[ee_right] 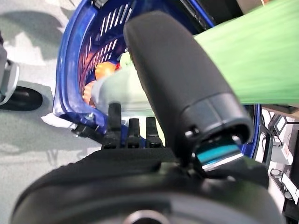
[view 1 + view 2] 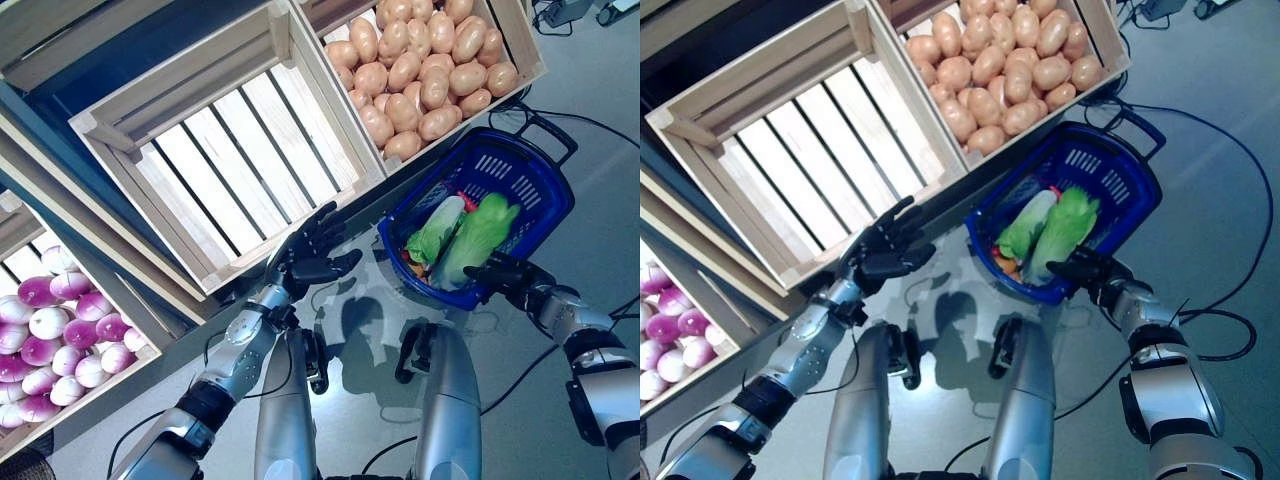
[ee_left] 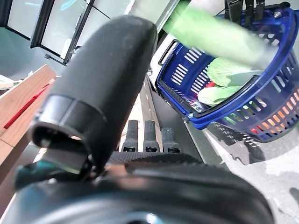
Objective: Put vegetables into the basket
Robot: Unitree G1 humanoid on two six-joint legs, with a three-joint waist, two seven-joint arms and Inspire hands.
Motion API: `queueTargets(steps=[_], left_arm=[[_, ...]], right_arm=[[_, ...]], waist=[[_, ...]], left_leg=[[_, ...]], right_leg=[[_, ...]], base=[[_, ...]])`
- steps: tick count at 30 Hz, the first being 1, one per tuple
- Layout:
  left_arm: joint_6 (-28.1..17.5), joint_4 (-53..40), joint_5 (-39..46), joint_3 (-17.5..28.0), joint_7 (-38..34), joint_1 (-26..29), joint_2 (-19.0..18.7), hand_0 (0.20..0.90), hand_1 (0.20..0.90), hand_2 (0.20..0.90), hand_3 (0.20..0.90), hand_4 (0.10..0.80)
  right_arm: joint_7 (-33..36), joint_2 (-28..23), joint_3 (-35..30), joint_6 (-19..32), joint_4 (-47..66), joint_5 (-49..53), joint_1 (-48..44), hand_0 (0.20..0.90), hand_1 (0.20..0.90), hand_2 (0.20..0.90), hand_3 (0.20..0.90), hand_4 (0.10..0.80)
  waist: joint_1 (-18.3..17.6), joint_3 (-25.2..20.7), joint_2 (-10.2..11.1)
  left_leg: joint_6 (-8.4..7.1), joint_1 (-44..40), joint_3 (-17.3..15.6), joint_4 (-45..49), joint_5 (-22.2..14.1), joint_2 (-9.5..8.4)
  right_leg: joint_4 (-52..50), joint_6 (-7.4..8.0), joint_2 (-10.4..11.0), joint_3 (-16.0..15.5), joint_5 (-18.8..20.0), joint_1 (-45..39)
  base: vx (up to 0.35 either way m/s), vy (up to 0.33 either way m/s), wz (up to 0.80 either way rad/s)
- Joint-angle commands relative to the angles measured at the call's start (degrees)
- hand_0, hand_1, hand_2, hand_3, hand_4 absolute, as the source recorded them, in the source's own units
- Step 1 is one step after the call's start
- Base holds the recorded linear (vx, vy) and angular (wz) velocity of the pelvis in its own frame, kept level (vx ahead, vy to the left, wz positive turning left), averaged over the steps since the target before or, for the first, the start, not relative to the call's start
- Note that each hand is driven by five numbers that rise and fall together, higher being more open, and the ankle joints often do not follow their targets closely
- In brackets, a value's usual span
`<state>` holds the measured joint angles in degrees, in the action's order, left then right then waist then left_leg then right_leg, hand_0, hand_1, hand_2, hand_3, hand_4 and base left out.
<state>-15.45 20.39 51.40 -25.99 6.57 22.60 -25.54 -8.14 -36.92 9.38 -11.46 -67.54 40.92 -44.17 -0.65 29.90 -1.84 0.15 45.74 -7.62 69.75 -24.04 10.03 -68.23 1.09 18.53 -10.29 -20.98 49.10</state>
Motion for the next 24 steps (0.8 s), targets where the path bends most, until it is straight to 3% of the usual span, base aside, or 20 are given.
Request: queueTargets(steps=[1, 8, 14, 17, 19, 24], left_arm=[[-6.7, -8.1, 0.2, 1.4, 1.1, 2.3, 0.8, 0.9, 0.9, 0.9, 0.9, 0.8], [-5.9, -9.1, 0.2, 1.9, 1.5, 1.5, 0.3, 0.9, 0.9, 0.9, 0.9, 0.8], [-4.4, -9.1, -0.1, 3.0, 1.6, 0.2, -0.9, 0.9, 0.9, 0.9, 0.9, 0.8], [-2.7, -8.4, -0.3, 4.5, 2.4, -1.4, -1.2, 0.9, 0.9, 0.9, 0.9, 0.8], [-1.5, -8.3, -1.2, 5.6, 3.1, -3.1, -1.1, 0.9, 0.9, 0.9, 0.9, 0.8], [1.6, -7.7, -3.0, 8.3, 3.5, -7.4, -0.3, 0.9, 0.9, 0.9, 0.9, 0.8]], right_arm=[[0.9, -6.8, -2.7, 2.4, -0.9, 1.6, -3.1, 0.9, 0.9, 0.9, 0.9, 0.8], [0.3, -6.3, -4.0, 3.6, -0.4, 1.8, -0.3, 0.9, 0.9, 0.9, 0.9, 0.8], [-1.4, -5.2, -5.1, 4.5, 0.4, 1.4, 4.0, 0.9, 0.9, 0.9, 0.9, 0.8], [-2.2, -4.2, -5.4, 5.3, 1.6, 1.4, 6.9, 0.9, 0.9, 0.9, 0.9, 0.8], [-2.8, -3.5, -5.7, 6.6, 2.6, 2.5, 9.2, 0.9, 0.9, 0.9, 0.9, 0.8], [-1.8, -0.2, -9.5, 8.6, 8.6, 11.3, 14.9, 0.9, 0.9, 0.9, 0.9, 0.8]], waist=[[1.0, -0.7, -1.4], [1.4, -2.4, -0.2], [2.7, -6.1, 1.9], [3.1, -8.9, 3.0], [3.3, -11.2, 3.7], [3.4, -16.4, 4.7]], left_leg=[[2.31, -4.8, -1.0, 2.7, -7.6, -2.18], [1.9, -11.4, -1.4, -6.3, -3.4, -1.48], [1.84, -21.3, -2.1, -19.7, 1.0, -0.46], [1.41, -27.0, -2.3, -28.9, 4.6, -0.48], [0.33, -31.5, -3.4, -36.6, 8.2, -0.77], [-1.28, -40.5, -4.7, -50.9, 14.3, -2.8]], right_leg=[[2.0, -0.79, -1.2, 0.7, -0.2, -6.6], [9.0, 0.3, -1.2, 0.2, 2.9, -12.5], [20.0, 1.47, -1.1, -3.2, 6.8, -22.8], [29.2, 1.7, -3.0, -4.8, 9.8, -29.5], [37.6, 1.94, -4.9, -5.7, 12.2, -34.6], [53.7, 2.47, -9.4, -5.9, 16.5, -44.8]], base=[[0.0, 0.0, 0.0], [0.013, 0.002, 0.0], [0.082, -0.023, 0.04], [0.124, -0.048, -0.03], [0.161, -0.04, 0.01], [0.182, -0.003, -0.11]])
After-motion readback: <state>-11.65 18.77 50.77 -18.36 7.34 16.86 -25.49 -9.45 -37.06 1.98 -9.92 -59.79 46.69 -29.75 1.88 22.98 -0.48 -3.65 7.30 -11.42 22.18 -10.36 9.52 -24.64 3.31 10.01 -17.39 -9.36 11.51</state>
